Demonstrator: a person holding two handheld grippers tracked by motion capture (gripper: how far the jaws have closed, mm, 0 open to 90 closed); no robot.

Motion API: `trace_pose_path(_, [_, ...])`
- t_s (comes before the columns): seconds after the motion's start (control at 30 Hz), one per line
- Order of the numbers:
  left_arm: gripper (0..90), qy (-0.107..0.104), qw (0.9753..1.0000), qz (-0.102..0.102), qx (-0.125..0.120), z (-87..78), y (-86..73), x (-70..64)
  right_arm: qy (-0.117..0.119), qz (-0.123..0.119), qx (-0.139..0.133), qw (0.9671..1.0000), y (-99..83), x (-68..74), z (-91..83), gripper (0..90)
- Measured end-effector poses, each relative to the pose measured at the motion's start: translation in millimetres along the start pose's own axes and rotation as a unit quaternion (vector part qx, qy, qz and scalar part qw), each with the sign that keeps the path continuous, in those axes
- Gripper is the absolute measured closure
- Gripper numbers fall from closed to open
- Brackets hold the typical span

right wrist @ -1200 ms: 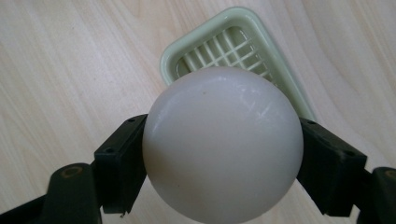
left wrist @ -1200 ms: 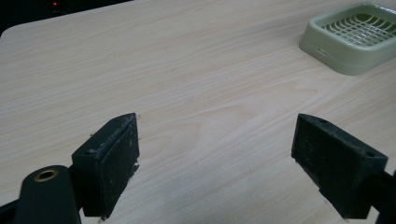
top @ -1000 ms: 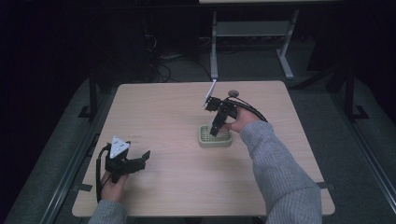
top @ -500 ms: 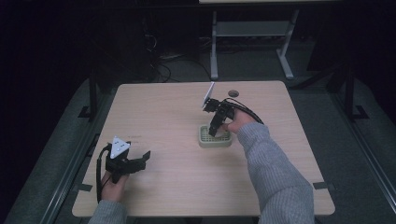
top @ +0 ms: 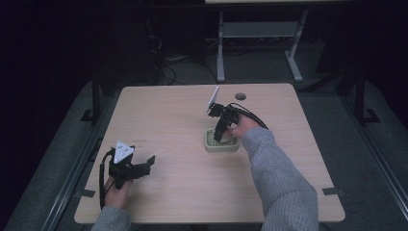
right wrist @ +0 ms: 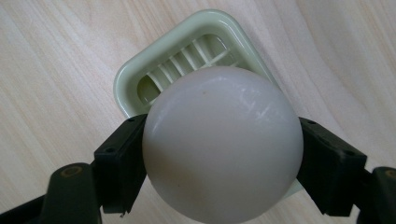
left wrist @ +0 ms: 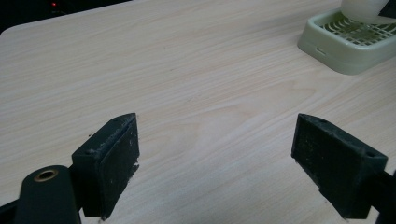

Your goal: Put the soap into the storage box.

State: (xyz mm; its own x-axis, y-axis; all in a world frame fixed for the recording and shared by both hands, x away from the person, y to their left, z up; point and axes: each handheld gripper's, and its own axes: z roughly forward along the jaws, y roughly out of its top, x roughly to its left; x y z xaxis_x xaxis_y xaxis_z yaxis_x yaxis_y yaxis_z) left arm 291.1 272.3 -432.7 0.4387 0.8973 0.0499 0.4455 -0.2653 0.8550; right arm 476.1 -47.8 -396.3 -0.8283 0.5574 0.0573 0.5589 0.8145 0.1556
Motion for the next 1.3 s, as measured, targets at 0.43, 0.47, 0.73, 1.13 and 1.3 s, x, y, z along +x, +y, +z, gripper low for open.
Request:
trace_pose_path(0.43, [14.8, -0.001, 1.0000, 0.000, 0.000, -0.1, 0.1, 0.0, -0.005, 0.011, 0.009, 0.9999, -0.8, -1.1, 9.2, 23.4])
trace_pose_path(0.47, [14.8, 0.000, 1.0000, -0.001, 0.000, -0.1, 0.1, 0.2, -0.006, 0.010, 0.009, 0.9999, -0.7, -1.2, 10.0, 23.4])
trace_pose_path(0.73, [14.9, 0.000, 1.0000, 0.000, 0.002, 0.3, -0.1, -0.2, -0.003, 0.015, 0.011, 0.9998, -2.4, -2.4, 13.8, 23.3])
trace_pose_path(1.13, [14.9, 0.000, 1.0000, -0.001, 0.000, -0.2, 0.0, 0.3, 0.001, 0.023, 0.013, 0.9997, -1.0, -1.8, 16.0, 23.3])
trace_pose_path(1.3, [14.8, 0.001, 1.0000, -0.002, 0.000, 0.1, -0.1, 0.3, 0.000, 0.021, 0.013, 0.9997, -0.7, -1.7, 16.8, 23.2])
